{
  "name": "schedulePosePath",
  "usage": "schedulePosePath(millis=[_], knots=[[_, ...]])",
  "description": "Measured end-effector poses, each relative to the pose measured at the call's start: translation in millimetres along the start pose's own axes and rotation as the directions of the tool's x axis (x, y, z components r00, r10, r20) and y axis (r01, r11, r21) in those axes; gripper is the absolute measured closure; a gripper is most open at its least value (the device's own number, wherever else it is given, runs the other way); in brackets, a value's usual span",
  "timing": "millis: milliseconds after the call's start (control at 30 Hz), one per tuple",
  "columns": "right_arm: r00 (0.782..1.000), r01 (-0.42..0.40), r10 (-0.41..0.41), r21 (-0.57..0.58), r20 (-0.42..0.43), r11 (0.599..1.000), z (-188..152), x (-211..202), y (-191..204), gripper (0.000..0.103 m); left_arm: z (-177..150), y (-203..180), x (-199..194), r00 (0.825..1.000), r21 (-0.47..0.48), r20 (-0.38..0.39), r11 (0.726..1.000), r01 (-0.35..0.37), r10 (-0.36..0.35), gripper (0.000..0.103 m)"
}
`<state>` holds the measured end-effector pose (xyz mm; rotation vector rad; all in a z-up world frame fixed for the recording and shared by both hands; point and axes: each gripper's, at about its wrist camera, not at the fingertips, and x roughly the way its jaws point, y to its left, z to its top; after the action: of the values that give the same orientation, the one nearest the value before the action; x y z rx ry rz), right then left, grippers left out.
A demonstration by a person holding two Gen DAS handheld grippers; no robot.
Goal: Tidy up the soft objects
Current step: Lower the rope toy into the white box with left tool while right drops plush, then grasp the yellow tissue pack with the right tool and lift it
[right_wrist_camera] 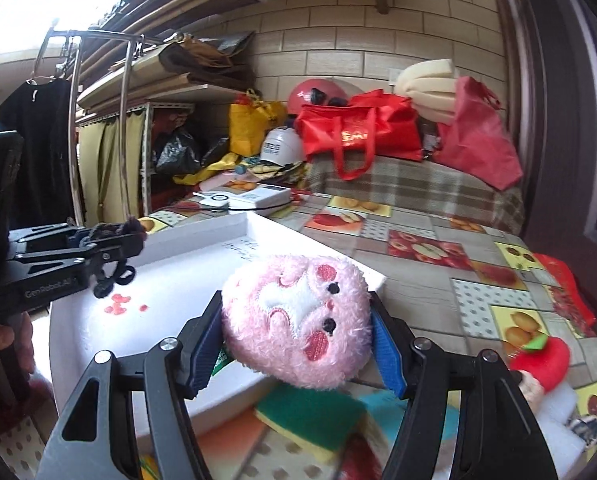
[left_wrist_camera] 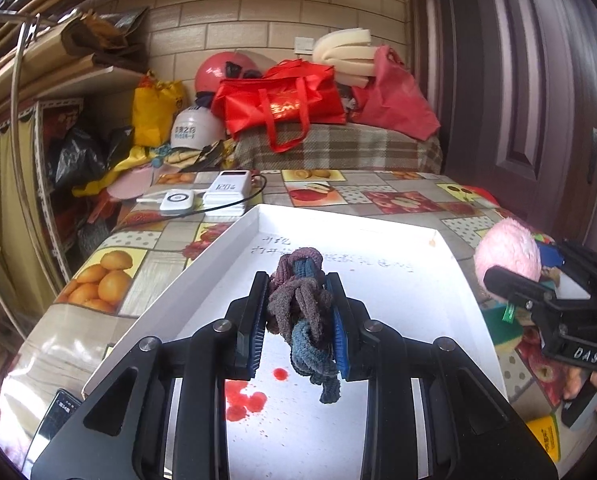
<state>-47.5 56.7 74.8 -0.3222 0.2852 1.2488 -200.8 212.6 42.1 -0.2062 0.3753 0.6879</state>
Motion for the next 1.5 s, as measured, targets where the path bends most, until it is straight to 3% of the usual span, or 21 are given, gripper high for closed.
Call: schedulePosePath(millis=[167,500,567,600,633,700,1100,1300,1433,1500], knots=[[0.997,-0.066,0.066,-0.026,-0.028,0.997,10,29,16,0.037,5,6,14,0.999,-0.023,-0.036,0.999,-0.024,0.023,0.076],[0.992,-0.087,0.082,-0.053,-0.097,0.995,16,55,25,0.035,4,6,31,0.988,-0.010,-0.125,0.995,-0.097,0.095,0.074],[0.992,-0.082,0.077,-0.044,-0.101,0.996,16,55,24,0.024,3,6,28,0.985,-0.013,-0.110,0.991,-0.135,0.132,0.065],[0.992,-0.083,0.079,-0.041,-0.099,0.996,16,54,24,0.019,3,7,26,0.984,-0.014,-0.097,0.988,-0.152,0.150,0.045],[0.992,-0.081,0.077,-0.039,-0.098,0.996,16,53,24,0.013,3,6,22,0.984,-0.015,-0.079,0.987,-0.160,0.158,0.018],[0.993,-0.078,0.074,-0.041,-0.095,0.996,16,52,25,0.000,2,7,15,0.984,-0.020,-0.043,0.984,-0.176,0.175,0.001],[0.996,-0.060,0.062,0.046,-0.065,0.997,14,39,9,0.000,3,11,-2,0.986,-0.048,0.042,0.986,-0.157,0.159,0.001],[0.993,-0.092,0.096,0.067,-0.064,0.994,-5,-6,-4,0.000,2,6,-10,0.989,-0.029,0.078,0.992,-0.121,0.123,0.001],[0.983,-0.158,0.159,0.010,-0.087,0.987,-19,-46,-2,0.000,0,0,-13,0.997,-0.016,0.058,0.998,-0.058,0.059,0.001],[0.962,-0.238,0.236,0.006,-0.135,0.971,-23,-55,0,0.000,-2,-5,-15,0.999,-0.010,0.053,1.000,-0.012,0.013,0.001]])
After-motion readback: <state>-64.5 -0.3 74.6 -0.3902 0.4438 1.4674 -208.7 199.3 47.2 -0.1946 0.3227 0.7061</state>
